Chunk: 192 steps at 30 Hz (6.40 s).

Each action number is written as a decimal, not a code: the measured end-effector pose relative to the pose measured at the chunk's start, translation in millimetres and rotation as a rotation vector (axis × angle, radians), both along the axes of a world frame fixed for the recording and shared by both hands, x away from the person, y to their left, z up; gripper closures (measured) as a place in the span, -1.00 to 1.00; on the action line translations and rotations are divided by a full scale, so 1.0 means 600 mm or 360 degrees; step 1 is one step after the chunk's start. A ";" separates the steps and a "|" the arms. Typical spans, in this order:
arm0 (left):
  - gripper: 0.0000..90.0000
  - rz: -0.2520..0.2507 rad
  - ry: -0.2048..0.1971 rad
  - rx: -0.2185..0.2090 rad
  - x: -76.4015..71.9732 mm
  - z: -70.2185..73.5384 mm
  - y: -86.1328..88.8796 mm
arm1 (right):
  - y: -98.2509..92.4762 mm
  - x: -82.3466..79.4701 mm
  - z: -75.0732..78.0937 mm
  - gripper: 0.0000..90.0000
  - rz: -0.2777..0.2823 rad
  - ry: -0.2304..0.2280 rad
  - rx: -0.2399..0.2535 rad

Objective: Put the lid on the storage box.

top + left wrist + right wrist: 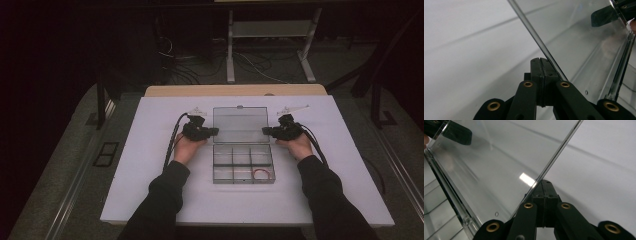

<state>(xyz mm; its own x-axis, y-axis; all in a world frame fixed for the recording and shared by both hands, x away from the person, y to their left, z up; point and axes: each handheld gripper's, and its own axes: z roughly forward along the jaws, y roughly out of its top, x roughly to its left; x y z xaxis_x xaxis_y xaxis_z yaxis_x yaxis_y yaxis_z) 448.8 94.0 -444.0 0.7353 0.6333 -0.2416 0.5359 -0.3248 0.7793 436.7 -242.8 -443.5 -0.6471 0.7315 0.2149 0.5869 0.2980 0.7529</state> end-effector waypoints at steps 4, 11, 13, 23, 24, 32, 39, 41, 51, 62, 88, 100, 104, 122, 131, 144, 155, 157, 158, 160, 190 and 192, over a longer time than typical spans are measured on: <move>0.99 0.0003 -0.0011 -0.0021 0.001 0.004 -0.002 | 0.000 0.001 0.007 0.98 0.0004 -0.0017 0.0005; 0.99 0.0002 -0.0026 -0.0048 -0.002 0.009 0.000 | -0.002 -0.001 0.013 0.98 0.0009 -0.0041 0.0023; 0.99 0.0004 -0.0039 -0.0057 -0.004 0.013 0.000 | -0.002 -0.003 0.017 0.98 0.0006 -0.0048 0.0032; 0.98 0.0021 -0.0079 -0.0107 -0.008 0.026 0.001 | -0.004 -0.008 0.032 0.98 0.0021 -0.0103 0.0066; 0.99 0.0020 -0.0082 -0.0105 -0.008 0.027 0.002 | -0.004 -0.008 0.032 0.98 0.0018 -0.0103 0.0069; 0.98 0.0034 -0.0104 -0.0144 -0.009 0.037 0.002 | -0.006 -0.006 0.043 0.98 0.0014 -0.0131 0.0108; 0.94 0.0036 -0.0124 -0.0139 -0.011 0.043 0.004 | -0.007 -0.007 0.053 0.98 0.0022 -0.0154 0.0139; 0.88 0.0037 -0.0125 -0.0129 -0.011 0.044 0.006 | -0.007 -0.008 0.056 0.98 0.0022 -0.0150 0.0151; 0.71 0.0060 -0.0183 -0.0037 -0.035 0.067 0.041 | -0.007 -0.009 0.058 0.99 0.0032 -0.0160 0.0159; 0.28 -0.0056 -0.0228 -0.0157 -0.056 0.092 0.061 | -0.007 -0.016 0.063 0.99 0.0044 -0.0159 0.0160; 0.71 -0.0191 -0.0317 -0.0265 -0.071 0.099 0.028 | -0.020 -0.037 0.078 0.98 0.0065 -0.0202 0.0106; 0.66 -0.0201 -0.0319 -0.0254 -0.090 0.104 0.028 | -0.052 -0.103 0.093 0.98 0.0113 -0.0217 0.0088; 0.64 -0.0202 -0.0312 -0.0257 -0.096 0.105 0.028 | -0.057 -0.122 0.092 0.98 0.0151 -0.0202 0.0114; 0.44 -0.0260 -0.0300 -0.0219 -0.142 0.105 0.028 | -0.044 -0.158 0.104 0.98 0.0311 -0.0218 0.0204; 0.32 -0.0245 -0.0262 -0.0248 -0.159 0.104 0.050 | -0.041 -0.169 0.099 0.98 0.0336 -0.0211 0.0201; 0.48 -0.0280 -0.0185 -0.0183 -0.197 0.084 0.071 | -0.040 -0.188 0.091 0.98 0.0368 -0.0192 0.0198; 0.96 -0.0394 -0.0166 -0.0201 -0.209 0.075 0.054 | -0.041 -0.205 0.080 0.98 0.0383 -0.0175 0.0169; 0.97 -0.0404 -0.0169 -0.0200 -0.211 0.074 0.055 | -0.041 -0.208 0.079 0.98 0.0387 -0.0175 0.0157; 0.97 -0.0405 -0.0167 -0.0202 -0.213 0.073 0.055 | -0.041 -0.210 0.078 0.98 0.0389 -0.0174 0.0156; 0.97 -0.0413 -0.0165 -0.0198 -0.215 0.071 0.054 | -0.041 -0.213 0.076 0.98 0.0390 -0.0171 0.0149; 0.97 -0.0482 -0.0114 0.0009 -0.246 0.029 0.053 | -0.037 -0.250 0.030 0.98 0.0415 -0.0093 -0.0026; 0.97 -0.0470 -0.0091 0.0018 -0.247 0.026 0.054 | -0.038 -0.250 0.027 0.98 0.0412 -0.0088 -0.0032</move>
<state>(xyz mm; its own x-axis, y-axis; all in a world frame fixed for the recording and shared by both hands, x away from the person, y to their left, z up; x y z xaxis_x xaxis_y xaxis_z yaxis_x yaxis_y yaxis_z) 300.8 126.7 -428.4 0.9003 0.3921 -0.1889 0.3722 -0.4689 0.8010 286.9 -265.5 -427.5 -0.8235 0.5439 0.1614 0.4476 0.4479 0.7740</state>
